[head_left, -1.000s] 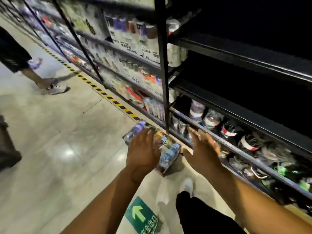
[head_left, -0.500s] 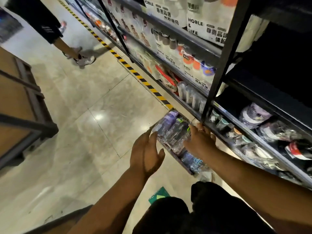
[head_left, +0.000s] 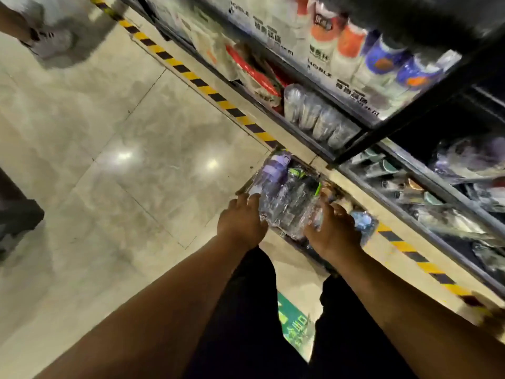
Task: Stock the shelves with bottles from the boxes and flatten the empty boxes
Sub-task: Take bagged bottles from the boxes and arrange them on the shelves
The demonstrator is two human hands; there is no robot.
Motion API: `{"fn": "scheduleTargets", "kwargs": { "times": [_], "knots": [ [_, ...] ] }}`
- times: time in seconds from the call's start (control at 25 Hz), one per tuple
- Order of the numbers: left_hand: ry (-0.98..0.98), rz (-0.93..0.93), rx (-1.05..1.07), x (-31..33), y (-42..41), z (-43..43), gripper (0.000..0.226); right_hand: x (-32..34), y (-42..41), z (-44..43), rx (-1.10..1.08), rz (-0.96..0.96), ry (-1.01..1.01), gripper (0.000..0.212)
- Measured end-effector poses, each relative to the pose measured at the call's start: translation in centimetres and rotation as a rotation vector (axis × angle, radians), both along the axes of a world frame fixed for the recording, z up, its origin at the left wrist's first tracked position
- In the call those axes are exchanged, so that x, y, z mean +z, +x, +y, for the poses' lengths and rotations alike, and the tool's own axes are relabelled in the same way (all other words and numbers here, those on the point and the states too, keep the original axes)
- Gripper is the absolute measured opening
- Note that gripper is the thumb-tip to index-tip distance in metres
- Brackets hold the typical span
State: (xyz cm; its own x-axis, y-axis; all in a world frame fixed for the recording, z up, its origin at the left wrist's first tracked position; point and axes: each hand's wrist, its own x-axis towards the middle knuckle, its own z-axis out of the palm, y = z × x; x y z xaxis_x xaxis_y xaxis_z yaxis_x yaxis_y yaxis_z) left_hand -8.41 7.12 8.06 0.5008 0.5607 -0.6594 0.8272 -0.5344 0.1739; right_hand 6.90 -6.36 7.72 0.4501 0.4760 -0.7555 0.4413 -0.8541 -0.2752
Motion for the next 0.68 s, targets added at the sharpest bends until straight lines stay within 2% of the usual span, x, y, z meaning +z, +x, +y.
{"fn": "scheduleTargets", "kwargs": {
  "times": [0.12,0.24,0.44,0.68],
  "knots": [
    [-0.099,0.082,-0.051,-7.6,0.1,4.7,0.069,-6.4,-3.0,2.6,-0.231,-0.003,-0.042,0.073],
    [-0.165,0.086,-0.033,-15.8,1.0,8.3,0.069,-13.3,-5.4,5.0,-0.466,0.046,-0.067,0.071],
    [-0.215,0.091,0.089,-27.8,3.0,8.8,0.084,-23.2,-8.5,5.8,-0.634,-0.010,-0.014,0.072],
    [-0.113,-0.029,0.221,-32.5,1.8,6.3,0.108,-26.9,-10.4,4.6,-0.715,-0.148,0.136,0.064]
  ]
}}
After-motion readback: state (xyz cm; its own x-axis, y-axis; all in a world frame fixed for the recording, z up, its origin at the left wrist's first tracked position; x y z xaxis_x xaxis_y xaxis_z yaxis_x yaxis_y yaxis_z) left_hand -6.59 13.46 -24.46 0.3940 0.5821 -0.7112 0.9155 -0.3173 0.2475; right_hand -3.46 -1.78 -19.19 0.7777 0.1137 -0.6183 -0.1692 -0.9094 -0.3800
